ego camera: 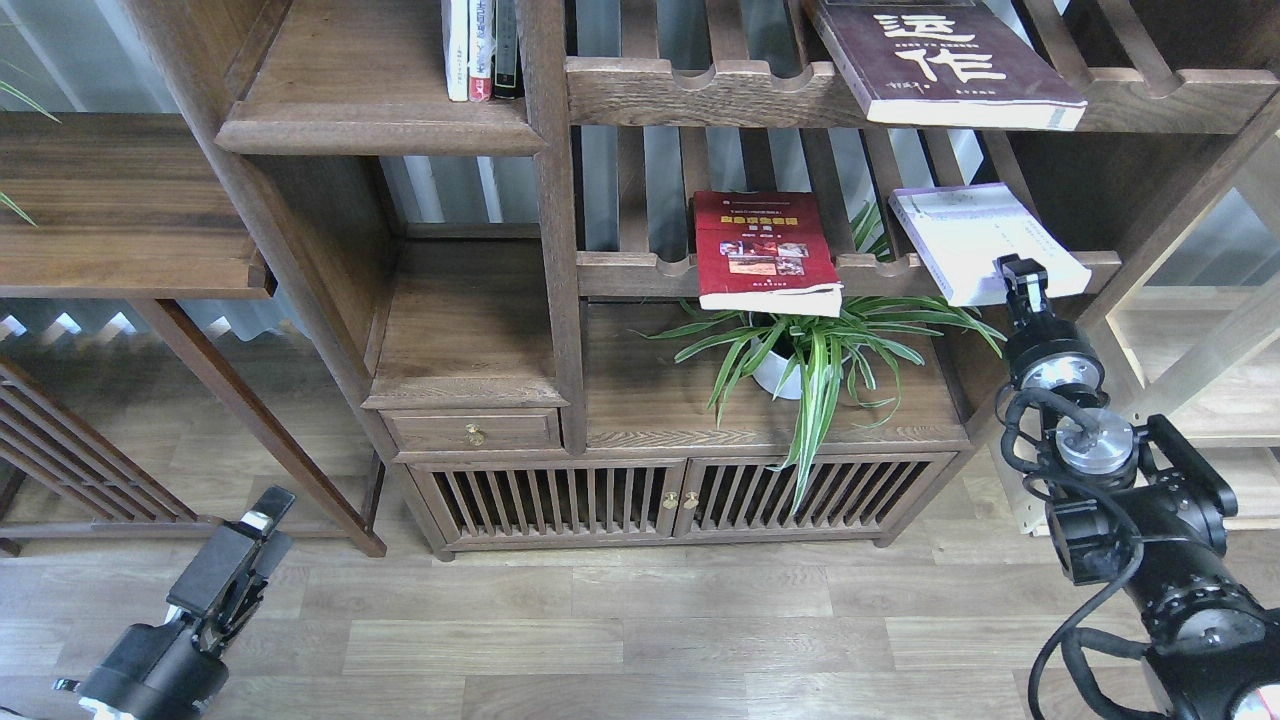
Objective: Organize books on shelf
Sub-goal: 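Grasp the white book with the right gripper and pull it off the shelf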
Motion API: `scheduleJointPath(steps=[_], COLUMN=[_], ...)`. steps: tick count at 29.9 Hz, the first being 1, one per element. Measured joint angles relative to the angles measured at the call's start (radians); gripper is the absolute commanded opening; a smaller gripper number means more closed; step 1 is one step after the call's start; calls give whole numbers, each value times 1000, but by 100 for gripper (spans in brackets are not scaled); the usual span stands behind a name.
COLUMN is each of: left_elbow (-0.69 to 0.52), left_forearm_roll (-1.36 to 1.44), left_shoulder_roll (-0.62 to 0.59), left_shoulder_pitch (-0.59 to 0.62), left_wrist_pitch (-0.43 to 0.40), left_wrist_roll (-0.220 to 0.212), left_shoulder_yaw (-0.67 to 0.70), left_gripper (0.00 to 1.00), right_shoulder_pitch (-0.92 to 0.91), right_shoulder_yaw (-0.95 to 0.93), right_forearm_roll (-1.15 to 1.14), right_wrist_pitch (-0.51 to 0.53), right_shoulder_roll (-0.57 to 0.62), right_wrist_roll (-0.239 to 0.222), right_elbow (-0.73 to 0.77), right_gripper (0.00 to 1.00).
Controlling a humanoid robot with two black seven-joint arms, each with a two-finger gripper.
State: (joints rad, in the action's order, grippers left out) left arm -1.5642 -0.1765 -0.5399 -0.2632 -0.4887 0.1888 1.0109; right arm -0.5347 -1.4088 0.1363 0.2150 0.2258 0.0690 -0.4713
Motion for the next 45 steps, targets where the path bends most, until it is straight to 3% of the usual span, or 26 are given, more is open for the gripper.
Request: scheduleJointPath(steps=[7,12,21,23,30,45], left_elbow=[13,33,130,172,292,412], left_forearm_roll=[0,-1,-2,-2,-2,0], left_shoulder_roll=[0,3,13,15,30,76], left_shoulder_pitch=[8,19,46,64,133,229], left_wrist_pitch=[0,0,0,0,0,0], left_wrist_roll=[1,4,8,9,10,9], left_shoulder_yaw=[-1,-6,-17,-23,-111,-205], left_gripper=[99,99,99,99,99,99], right_shoulder_pitch=[28,36,78,105,226,473], right_shoulder_yaw=[66,87,63,59,-26,-91], right_forearm_roll=[-3,-3,6,8,14,14], right_wrist_pitch=[174,242,272,273,274,272], right_shoulder_roll=[1,1,18,24,35,48], right_wrist_roll=[0,0,2,2,2,-2], right_elbow=[-7,-10,-28,-34,-79,-139], right_gripper=[19,14,10,4,4,4])
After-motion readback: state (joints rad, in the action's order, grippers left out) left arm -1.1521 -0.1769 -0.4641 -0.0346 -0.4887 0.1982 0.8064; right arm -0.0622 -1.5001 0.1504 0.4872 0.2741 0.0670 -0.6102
